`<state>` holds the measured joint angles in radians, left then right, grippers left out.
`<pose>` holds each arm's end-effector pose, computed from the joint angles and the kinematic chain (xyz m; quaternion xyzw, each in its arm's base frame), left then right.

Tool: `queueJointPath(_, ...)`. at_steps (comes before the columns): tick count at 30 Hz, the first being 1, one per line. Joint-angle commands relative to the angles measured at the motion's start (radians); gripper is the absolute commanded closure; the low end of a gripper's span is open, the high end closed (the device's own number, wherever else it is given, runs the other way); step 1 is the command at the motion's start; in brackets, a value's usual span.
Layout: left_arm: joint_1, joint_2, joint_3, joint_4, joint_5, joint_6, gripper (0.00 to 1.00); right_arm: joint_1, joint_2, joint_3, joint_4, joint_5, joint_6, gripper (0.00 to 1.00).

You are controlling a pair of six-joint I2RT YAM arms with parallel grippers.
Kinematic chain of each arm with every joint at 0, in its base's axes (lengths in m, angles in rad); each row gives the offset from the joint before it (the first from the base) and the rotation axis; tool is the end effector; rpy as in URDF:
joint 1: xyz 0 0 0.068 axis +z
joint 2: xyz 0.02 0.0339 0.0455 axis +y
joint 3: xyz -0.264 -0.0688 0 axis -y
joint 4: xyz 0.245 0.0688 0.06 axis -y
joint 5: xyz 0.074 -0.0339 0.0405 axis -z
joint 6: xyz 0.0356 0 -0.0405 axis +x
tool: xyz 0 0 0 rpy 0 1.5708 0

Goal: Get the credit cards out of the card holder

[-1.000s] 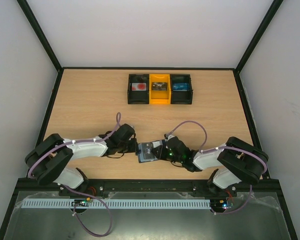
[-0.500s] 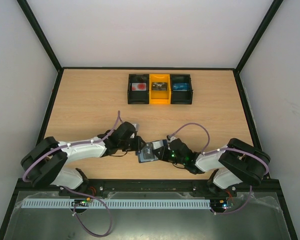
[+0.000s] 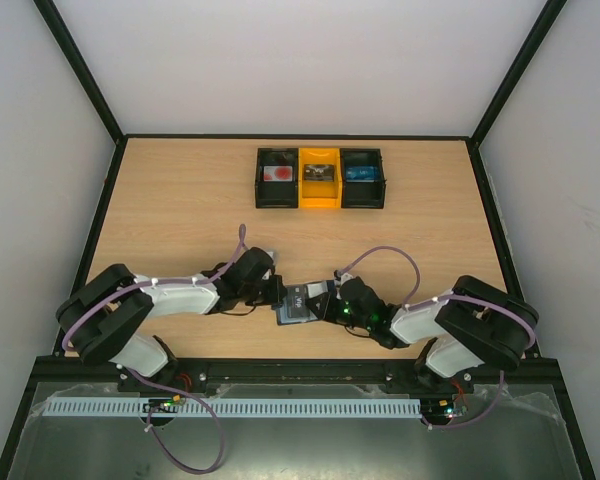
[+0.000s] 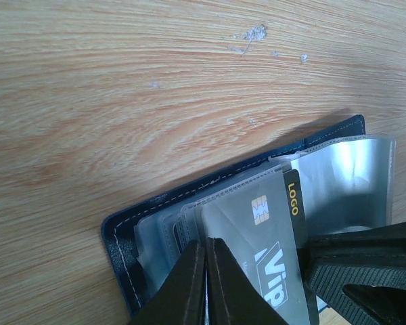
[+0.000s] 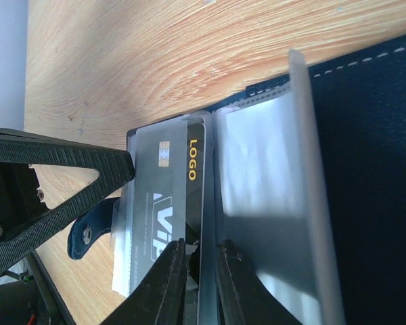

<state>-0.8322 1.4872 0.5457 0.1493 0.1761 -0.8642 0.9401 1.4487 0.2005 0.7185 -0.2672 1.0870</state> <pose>0.1753 -0.2018 0.1362 0.0186 0.9220 -0.3374 0.1890 0.1197 0.1799 0.1075 -0.0030 0.8624 0.4795 0.1626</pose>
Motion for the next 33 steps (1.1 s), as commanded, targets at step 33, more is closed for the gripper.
queueJointPath(33,-0.004,0.024,-0.07,0.005,-0.028,0.022,0.96,-0.063,0.035,-0.068,0.158,-0.053,0.075,0.77)
